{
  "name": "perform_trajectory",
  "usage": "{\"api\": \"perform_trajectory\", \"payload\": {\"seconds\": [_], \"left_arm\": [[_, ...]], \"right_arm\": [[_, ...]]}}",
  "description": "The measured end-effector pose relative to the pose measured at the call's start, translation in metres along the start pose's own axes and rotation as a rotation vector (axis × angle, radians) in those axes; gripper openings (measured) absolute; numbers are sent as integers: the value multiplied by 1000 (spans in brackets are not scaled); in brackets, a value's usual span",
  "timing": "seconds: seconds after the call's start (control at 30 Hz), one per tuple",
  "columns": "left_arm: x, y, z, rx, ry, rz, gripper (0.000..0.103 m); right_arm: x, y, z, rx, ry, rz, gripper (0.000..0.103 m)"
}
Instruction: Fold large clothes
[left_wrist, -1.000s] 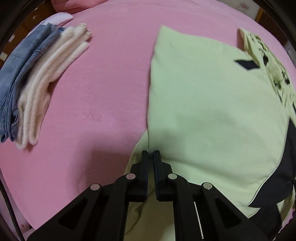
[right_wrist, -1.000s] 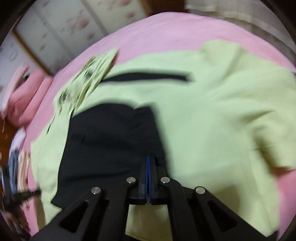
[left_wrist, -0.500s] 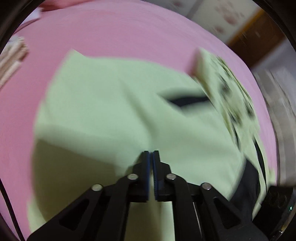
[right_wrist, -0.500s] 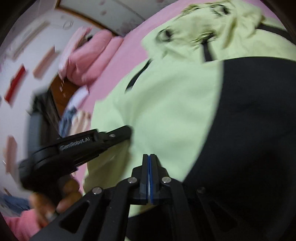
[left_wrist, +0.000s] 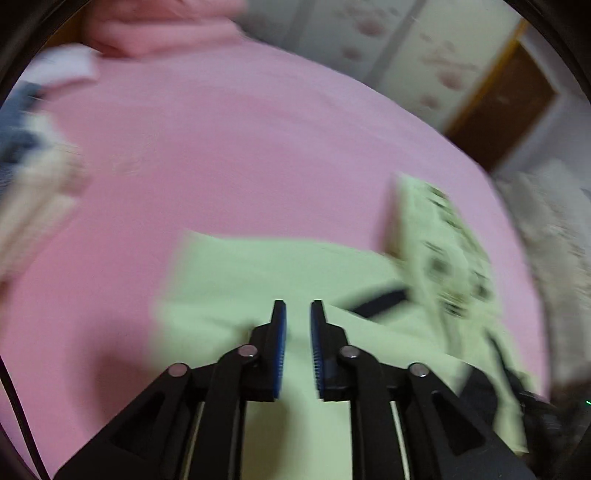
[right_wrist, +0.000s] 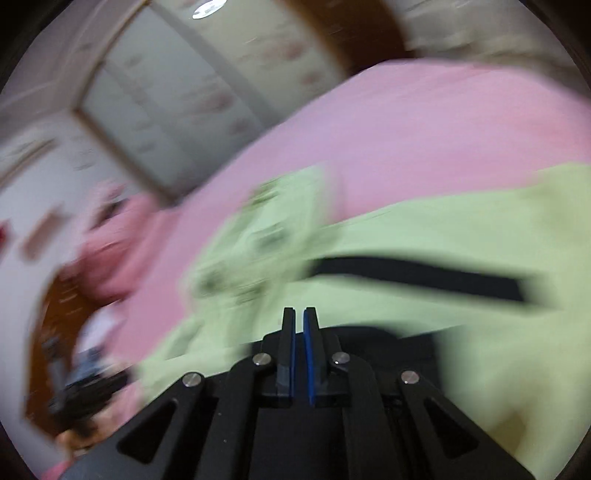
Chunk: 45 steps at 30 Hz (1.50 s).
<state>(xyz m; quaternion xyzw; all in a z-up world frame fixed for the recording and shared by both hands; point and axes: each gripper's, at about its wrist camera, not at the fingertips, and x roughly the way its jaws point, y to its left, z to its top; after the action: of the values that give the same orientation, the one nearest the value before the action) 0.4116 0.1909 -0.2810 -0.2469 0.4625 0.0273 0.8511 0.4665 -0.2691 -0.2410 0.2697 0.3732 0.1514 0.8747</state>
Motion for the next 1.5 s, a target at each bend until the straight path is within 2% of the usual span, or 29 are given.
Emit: {"api": "perform_trajectory", "payload": {"seconds": [0.03, 0.1, 0.13, 0.17, 0.2, 0.3, 0.33, 0.37, 0.4, 0.43, 0.47, 0.53, 0.6, 0.63, 0.67, 0.73, 0.77, 0.8, 0.87, 0.9, 0.97, 1.03, 1.1, 1.13, 1.2, 1.27, 1.33, 1.37, 1.5], "left_arm": [[10, -12, -2, 9, 40, -16, 13], [32, -34, -8, 37, 108, -9, 13], [44, -41, -12, 59, 134, 43, 13], [42, -39, -21, 70, 137, 83, 13], [43, -34, -22, 80, 118, 146, 13], [27, 6, -14, 46, 14, 299, 12], [16, 29, -10, 23, -33, 405, 12], [10, 46, -7, 8, -46, 469, 12], [6, 55, -6, -4, -41, 509, 14], [2, 72, -4, -30, 1, 546, 14], [-2, 83, -3, -57, 35, 532, 14], [-29, 92, -7, -125, 9, 456, 14], [-56, 84, -16, -123, -32, 385, 14], [-70, 70, -26, -107, -52, 310, 14], [-84, 63, -39, -81, -45, 237, 15], [-87, 32, -64, -5, 16, 105, 17], [-85, 24, -79, 26, 60, 70, 17], [-78, 15, -93, 53, 110, 66, 17], [-58, 1, -111, 97, 182, 146, 17], [-54, 3, -117, 105, 195, 183, 17], [-55, 11, -127, 88, 184, 189, 12], [-50, 26, -122, 66, 190, 208, 1], [-53, 56, -119, 43, 182, 230, 1], [-53, 67, -115, 27, 179, 234, 1], [-55, 92, -112, -1, 181, 207, 1], [-54, 104, -110, -20, 190, 164, 1], [-57, 110, -112, -19, 196, 155, 1], [-57, 115, -111, -27, 204, 155, 1], [-72, 119, -109, -83, 249, 138, 2]], "right_arm": [[24, 16, -6, -9, 68, 70, 6], [65, 45, -23, -30, 181, 121, 6], [84, 57, -30, -49, 237, 105, 6], [105, 63, -36, -90, 301, 32, 0], [109, 62, -36, -115, 306, -19, 0], [93, 26, -21, -118, 192, -54, 0], [86, 8, -15, -129, 165, -152, 0], [68, -3, -17, -151, 139, -284, 0], [48, -26, -12, -122, 89, -365, 0], [33, -43, -6, -56, 69, -375, 0], [19, -59, 0, 23, 56, -385, 0], [2, -66, 7, 101, 33, -381, 0], [-9, -40, 3, 49, -10, -398, 6], [-4, -19, -11, 22, -15, -371, 6], [0, 3, -17, -17, -3, -291, 6], [18, 42, -41, -49, 107, -63, 6], [33, 59, -52, -46, 155, 0, 6], [51, 79, -69, -51, 253, 101, 6], [75, 110, -102, -137, 411, 162, 6], [88, 121, -117, -196, 469, 139, 6], [103, 128, -129, -261, 527, 70, 6], [97, 110, -125, -252, 492, 33, 2], [64, 78, -115, -184, 405, -34, 1], [50, 62, -108, -158, 360, -124, 0], [20, 13, -91, -93, 255, -387, 0], [-12, -25, -77, 9, 166, -535, 0], [-34, -56, -66, 184, 144, -412, 0], [-36, -56, -65, 218, 159, -404, 0], [-46, -36, -68, 196, 182, -486, 6]]}}
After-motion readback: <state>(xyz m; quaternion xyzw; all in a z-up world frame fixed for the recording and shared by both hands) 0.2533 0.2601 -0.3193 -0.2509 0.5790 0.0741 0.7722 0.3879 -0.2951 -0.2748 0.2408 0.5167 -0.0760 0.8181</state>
